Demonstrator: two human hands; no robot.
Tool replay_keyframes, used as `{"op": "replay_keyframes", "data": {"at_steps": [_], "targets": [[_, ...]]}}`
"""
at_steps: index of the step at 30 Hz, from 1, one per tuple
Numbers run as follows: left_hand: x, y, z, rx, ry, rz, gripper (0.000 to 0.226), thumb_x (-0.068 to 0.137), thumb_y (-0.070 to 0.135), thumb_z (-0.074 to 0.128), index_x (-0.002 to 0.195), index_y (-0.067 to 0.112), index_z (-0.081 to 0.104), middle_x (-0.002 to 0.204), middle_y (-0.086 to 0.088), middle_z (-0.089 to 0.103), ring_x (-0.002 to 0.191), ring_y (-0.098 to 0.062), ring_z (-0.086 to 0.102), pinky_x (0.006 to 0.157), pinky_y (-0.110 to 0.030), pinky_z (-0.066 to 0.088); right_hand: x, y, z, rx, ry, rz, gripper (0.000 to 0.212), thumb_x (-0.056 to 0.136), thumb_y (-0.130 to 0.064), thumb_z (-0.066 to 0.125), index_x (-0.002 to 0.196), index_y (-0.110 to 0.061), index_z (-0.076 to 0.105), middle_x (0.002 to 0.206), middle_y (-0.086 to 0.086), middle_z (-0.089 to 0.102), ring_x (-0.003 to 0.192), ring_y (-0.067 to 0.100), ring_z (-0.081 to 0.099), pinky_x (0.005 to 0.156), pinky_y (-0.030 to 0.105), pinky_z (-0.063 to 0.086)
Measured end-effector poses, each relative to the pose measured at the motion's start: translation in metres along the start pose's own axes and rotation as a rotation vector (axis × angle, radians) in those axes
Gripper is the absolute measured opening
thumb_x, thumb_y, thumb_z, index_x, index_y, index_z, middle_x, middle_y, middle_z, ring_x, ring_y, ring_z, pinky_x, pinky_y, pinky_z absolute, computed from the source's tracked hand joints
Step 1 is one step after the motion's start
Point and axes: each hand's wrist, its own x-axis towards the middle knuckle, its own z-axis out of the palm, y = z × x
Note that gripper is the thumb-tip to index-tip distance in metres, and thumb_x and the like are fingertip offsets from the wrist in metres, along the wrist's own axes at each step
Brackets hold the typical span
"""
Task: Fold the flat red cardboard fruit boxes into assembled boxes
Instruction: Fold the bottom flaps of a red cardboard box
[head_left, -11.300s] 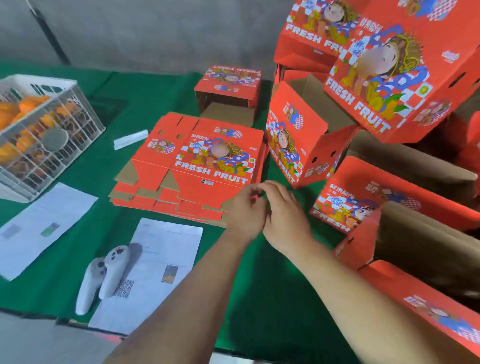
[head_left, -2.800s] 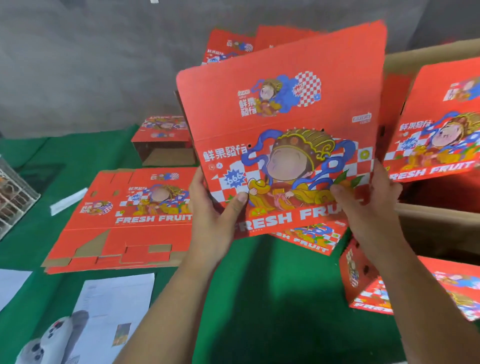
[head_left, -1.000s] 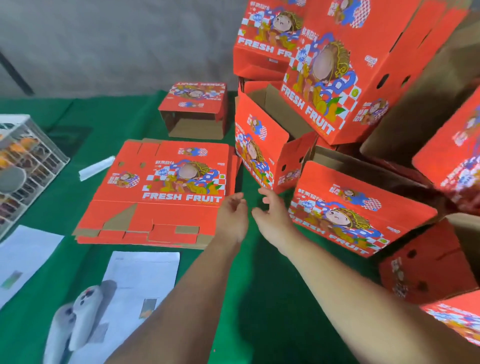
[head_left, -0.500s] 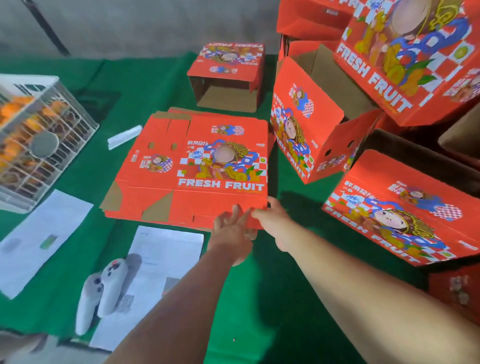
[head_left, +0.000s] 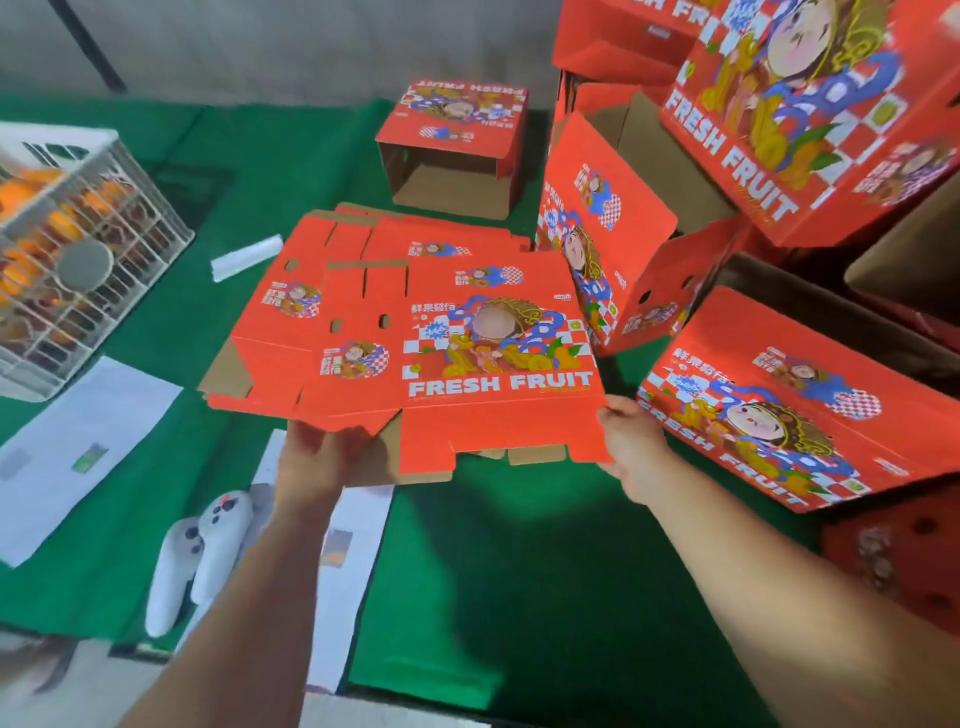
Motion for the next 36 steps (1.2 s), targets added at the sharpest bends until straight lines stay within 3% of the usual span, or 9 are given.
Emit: {"op": "replay_keyframes", "data": {"at_steps": [6, 12, 17, 20, 24, 26, 29, 32, 36], "targets": [[-0.036, 0.001, -0.005, -0.163, -0.039, -0.058, 0.028, 0.086, 0.032, 0.051, 0.065, 0.015, 0.058, 0.053, 0.003, 0.058, 0.05, -0.009, 0.051, 0.062, -0.034, 0.042, -0.038, -0.003, -0.013, -0.024, 0.019, -0.154, 0.028, 0.106, -0.025, 0.047, 0.1, -0.039, 0.07, 0.088, -0.009, 0.074, 0.074, 0.016, 0.063, 0.074, 0.035, 0.054], [-0.089, 0.004, 0.009, -0.211, -0.38, 0.099, 0.034, 0.084, 0.034, 0.053, 0.109, 0.018, 0.07, 0.096, 0.006, 0.073, 0.091, -0.008, 0.065, 0.085, -0.034, 0.049, -0.083, 0.001, -0.002, -0.127, -0.066, -0.315, 0.029, 0.106, -0.023, 0.047, 0.104, -0.042, 0.069, 0.066, -0.012, 0.07, 0.045, 0.001, 0.059, 0.037, 0.016, 0.041], [-0.094, 0.009, 0.01, -0.186, -0.357, 0.241, 0.09, 0.076, 0.046, 0.075, 0.151, 0.014, 0.036, 0.106, 0.015, 0.07, 0.103, 0.004, 0.061, 0.103, -0.038, 0.048, -0.091, -0.016, -0.041, -0.237, 0.046, -0.422, 0.023, 0.106, -0.028, 0.05, 0.103, -0.028, 0.072, 0.072, -0.015, 0.072, 0.06, 0.002, 0.066, 0.054, 0.024, 0.056], [-0.101, 0.021, 0.011, -0.219, -0.299, 0.272, 0.101, 0.073, 0.059, 0.079, 0.156, 0.029, 0.031, 0.132, -0.002, 0.062, 0.131, -0.015, 0.053, 0.115, -0.05, 0.042, -0.093, -0.019, -0.057, -0.308, 0.047, -0.494, 0.038, 0.105, -0.038, 0.054, 0.141, -0.027, 0.06, 0.121, -0.012, 0.072, 0.107, 0.012, 0.069, 0.092, 0.033, 0.056], [-0.121, 0.046, 0.022, -0.819, -0.078, 0.088, 0.089, 0.079, 0.037, 0.077, 0.155, 0.041, 0.03, 0.131, 0.015, 0.066, 0.116, -0.004, 0.067, 0.116, -0.043, 0.043, -0.103, -0.021, -0.055, -0.293, 0.001, -0.496, 0.05, 0.104, -0.044, 0.057, 0.153, -0.035, 0.049, 0.129, -0.008, 0.061, 0.096, 0.01, 0.06, 0.07, 0.021, 0.041], [-0.129, 0.059, 0.027, -0.988, -0.046, 0.041, 0.069, 0.091, 0.019, 0.069, 0.151, 0.039, 0.042, 0.131, 0.007, 0.068, 0.11, -0.013, 0.069, 0.113, -0.044, 0.042, -0.11, -0.019, -0.05, -0.35, -0.034, -0.498, 0.051, 0.101, -0.056, 0.054, 0.149, -0.04, 0.051, 0.135, -0.011, 0.061, 0.109, 0.013, 0.061, 0.082, 0.027, 0.048], [-0.156, 0.078, 0.041, -0.926, -0.113, 0.117, 0.086, 0.097, 0.007, 0.068, 0.158, 0.051, 0.028, 0.154, 0.011, 0.047, 0.126, 0.007, 0.056, 0.113, -0.03, 0.04, -0.127, -0.014, -0.04, -0.319, -0.127, -0.51, 0.072, 0.077, -0.087, 0.057, 0.143, -0.066, 0.036, 0.131, -0.042, 0.05, 0.128, 0.001, 0.052, 0.105, 0.033, 0.043], [-0.185, 0.093, 0.059, -0.82, -0.166, 0.239, 0.079, 0.099, 0.001, 0.063, 0.157, 0.046, 0.032, 0.144, 0.029, 0.052, 0.128, 0.006, 0.056, 0.103, -0.018, 0.046, -0.125, -0.006, -0.044, -0.319, -0.073, -0.547, 0.102, 0.068, -0.078, 0.078, 0.152, -0.059, 0.024, 0.139, -0.04, 0.04, 0.132, -0.003, 0.044, 0.113, 0.03, 0.035], [-0.184, 0.107, 0.047, -0.803, -0.079, 0.344, 0.063, 0.101, -0.003, 0.056, 0.139, 0.047, 0.049, 0.131, 0.038, 0.061, 0.118, 0.016, 0.059, 0.095, -0.007, 0.048, -0.129, -0.011, -0.072, -0.529, 0.097, -0.488, 0.043, 0.1, -0.047, 0.06, 0.14, -0.034, 0.057, 0.125, -0.013, 0.065, 0.11, 0.015, 0.062, 0.091, 0.033, 0.048]]}}
